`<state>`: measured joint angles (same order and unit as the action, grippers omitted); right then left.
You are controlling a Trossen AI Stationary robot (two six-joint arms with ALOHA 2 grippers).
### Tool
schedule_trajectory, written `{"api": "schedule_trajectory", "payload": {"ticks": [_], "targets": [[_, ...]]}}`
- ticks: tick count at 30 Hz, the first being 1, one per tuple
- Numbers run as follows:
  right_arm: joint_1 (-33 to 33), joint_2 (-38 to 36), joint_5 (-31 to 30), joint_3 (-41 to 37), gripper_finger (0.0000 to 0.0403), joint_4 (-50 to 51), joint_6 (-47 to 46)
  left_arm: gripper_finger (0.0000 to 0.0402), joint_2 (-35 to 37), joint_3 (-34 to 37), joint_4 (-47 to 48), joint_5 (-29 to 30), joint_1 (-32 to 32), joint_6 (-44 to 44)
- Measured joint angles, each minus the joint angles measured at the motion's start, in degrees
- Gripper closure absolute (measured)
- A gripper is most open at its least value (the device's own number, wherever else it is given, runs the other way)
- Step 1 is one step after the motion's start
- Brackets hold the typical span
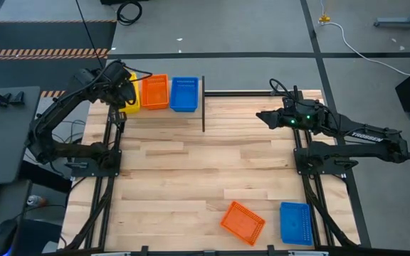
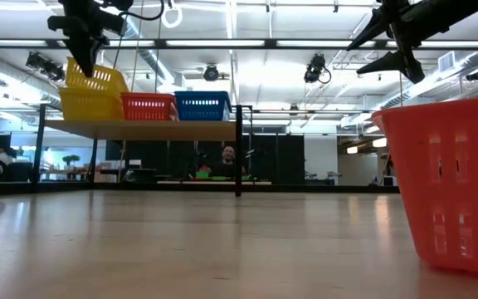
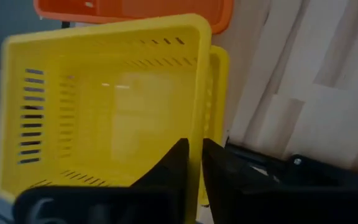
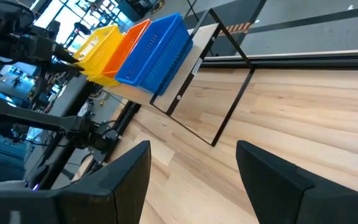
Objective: Stack baskets on shelf by color
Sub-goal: Stack the yellow bin on top of the yellow bin on the shelf, then move the blue bin
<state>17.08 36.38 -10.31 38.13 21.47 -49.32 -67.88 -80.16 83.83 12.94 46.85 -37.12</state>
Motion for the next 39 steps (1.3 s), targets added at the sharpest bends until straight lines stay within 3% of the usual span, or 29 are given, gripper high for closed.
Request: {"api": "schedule_trajectory", "payload": {"ticks": [14,27,35,39], "targets": [[0.00,0.00,0.00,0.00,0.0160,0.02,-0.02,0.0319,0.00,0.00,-0.02,-0.58,-0.02,1.09],[-0.02,0.53,1.68,0.01,0.0160,0.01,-0.24,0.0321,0.00,-4.17,-0.25,-0.58,-3.75,12.11],[-0.13,5.40,15.31,0.00,0.0160,-0.08,0.78,0.0325,0.02,-10.26,-8.56,-4.91,-12.04,25.91],[-0.13,7.62,23.01,0.01,0.0160,-7.14,4.32,0.0328,0.02,-10.75,-15.97,-8.89,-17.43,32.74]]}}
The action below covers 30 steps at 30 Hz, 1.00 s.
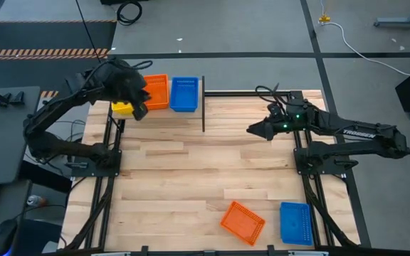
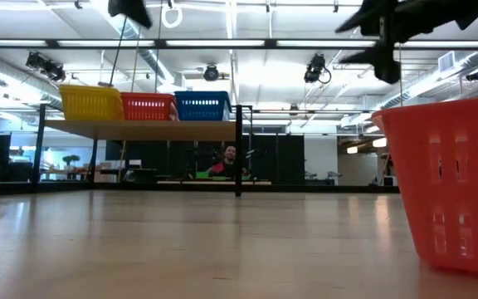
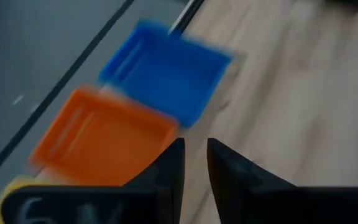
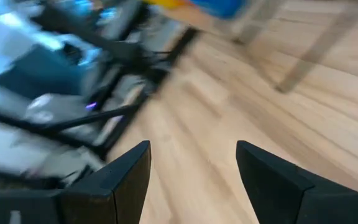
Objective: Stack baskets on shelf by color
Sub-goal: Move the blue bin
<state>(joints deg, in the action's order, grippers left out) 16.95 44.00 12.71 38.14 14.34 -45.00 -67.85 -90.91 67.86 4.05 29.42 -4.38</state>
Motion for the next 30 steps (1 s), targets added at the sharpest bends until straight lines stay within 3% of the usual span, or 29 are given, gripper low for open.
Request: {"api": "schedule_trajectory", "payload": {"ticks": [7,11,20,25,30], "targets": [[0.33,3.85,1.44,-0.01,0.0161,-2.84,-0.91,0.0318,-0.96,-0.01,-13.72,-1.22,-8.80,11.38],[-2.51,4.46,7.34,-0.01,0.0161,-4.96,-1.37,0.0319,-2.72,-0.04,-19.20,-1.15,-13.74,18.38],[-9.58,4.72,8.01,0.01,0.0161,-4.09,-3.40,0.0331,-10.07,0.00,-31.25,0.37,-23.83,29.80],[-14.35,4.60,8.66,0.01,0.0161,-0.99,-4.56,0.0335,-13.68,0.02,-34.54,2.12,-29.35,35.29],[-19.75,4.60,8.06,0.01,0.0161,3.04,-6.89,0.0336,-16.26,0.02,-37.11,9.08,-34.09,38.22]]}}
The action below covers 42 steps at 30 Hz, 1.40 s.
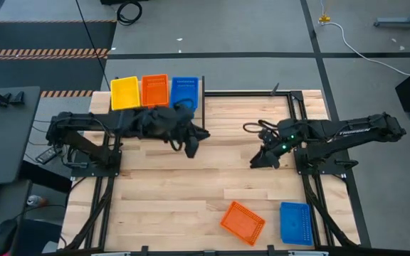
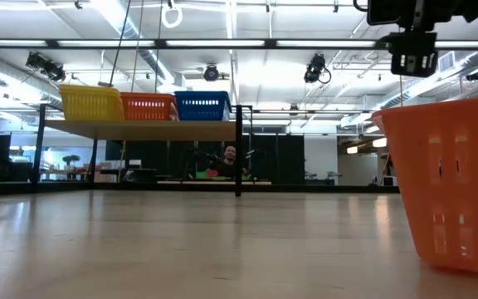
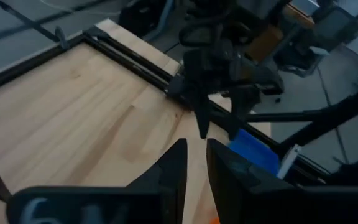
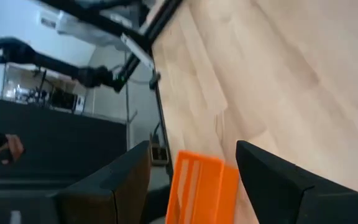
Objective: Stack baskets on shelf by color
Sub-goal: Move the blue bin
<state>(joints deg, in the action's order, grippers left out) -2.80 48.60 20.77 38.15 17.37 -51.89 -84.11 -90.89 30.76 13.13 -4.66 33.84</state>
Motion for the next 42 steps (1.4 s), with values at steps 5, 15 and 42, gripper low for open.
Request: {"api": "schedule_trajectory", "payload": {"ticks": [5,15,42], "targets": [[-4.79,0.00,-5.79,0.00,0.0161,-0.16,-2.28,0.0340,-1.58,0.04,-4.75,6.31,-2.12,0.11],[-9.23,0.15,-22.20,0.00,0.0161,-8.65,-12.75,0.0338,-2.67,0.04,-7.24,4.65,-5.14,-1.50],[-24.31,12.20,-4.61,0.00,0.0161,-4.59,-33.27,0.0344,-4.71,1.05,-7.82,-12.88,-8.72,-3.88]]}}
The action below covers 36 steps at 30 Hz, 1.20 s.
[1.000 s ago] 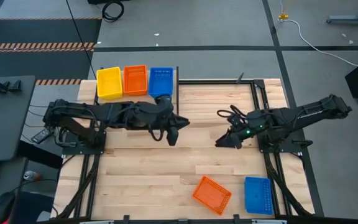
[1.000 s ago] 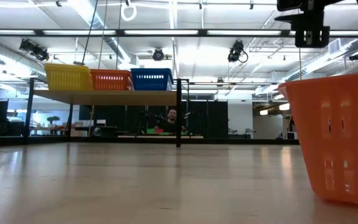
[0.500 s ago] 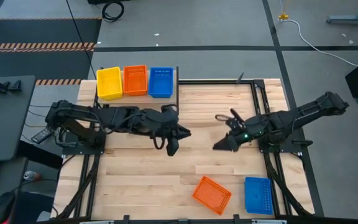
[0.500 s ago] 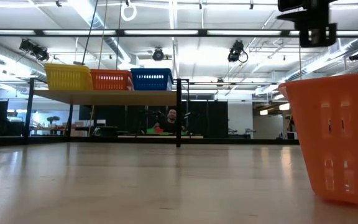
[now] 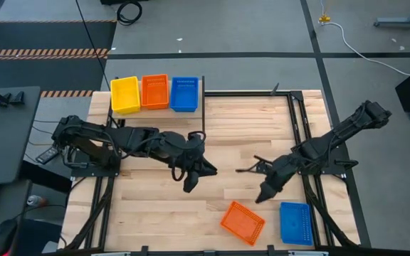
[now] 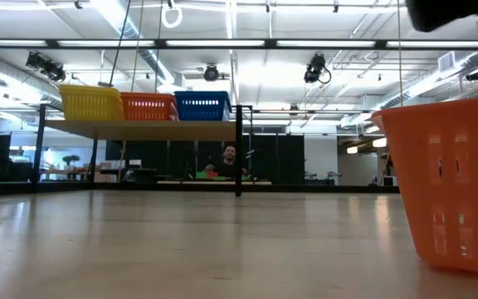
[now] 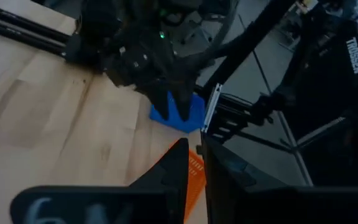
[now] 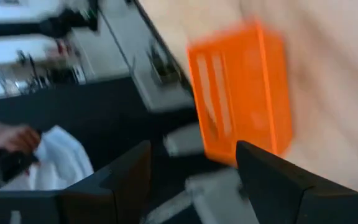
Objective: Stack baskets on shelf by color
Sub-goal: Move the blue bin
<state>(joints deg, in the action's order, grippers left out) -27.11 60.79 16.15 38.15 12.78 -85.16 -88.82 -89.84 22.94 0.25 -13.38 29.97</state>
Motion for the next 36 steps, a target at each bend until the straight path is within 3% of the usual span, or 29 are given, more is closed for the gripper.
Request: {"api": "schedule_trajectory", "payload": {"ticks": [8,12,22,32,36], "targets": [[-3.89,0.37,11.01,0.00,0.0161,1.54,-13.09,0.0345,-0.01,0.00,-1.61,4.55,1.12,3.93],[-6.37,0.35,12.08,0.00,0.0161,2.14,-16.21,0.0346,-0.01,0.00,-2.83,7.42,1.45,5.54],[-9.24,0.33,14.11,0.00,0.0161,8.34,-14.19,0.0349,0.02,0.00,-4.39,12.35,1.44,10.09],[-13.90,0.33,13.80,0.00,0.0161,10.90,-18.27,0.0353,0.05,0.00,-5.07,13.22,0.85,11.96],[-15.57,0.33,10.45,0.00,0.0161,16.21,-21.89,0.0354,0.05,0.00,-5.07,13.15,0.87,11.22]]}}
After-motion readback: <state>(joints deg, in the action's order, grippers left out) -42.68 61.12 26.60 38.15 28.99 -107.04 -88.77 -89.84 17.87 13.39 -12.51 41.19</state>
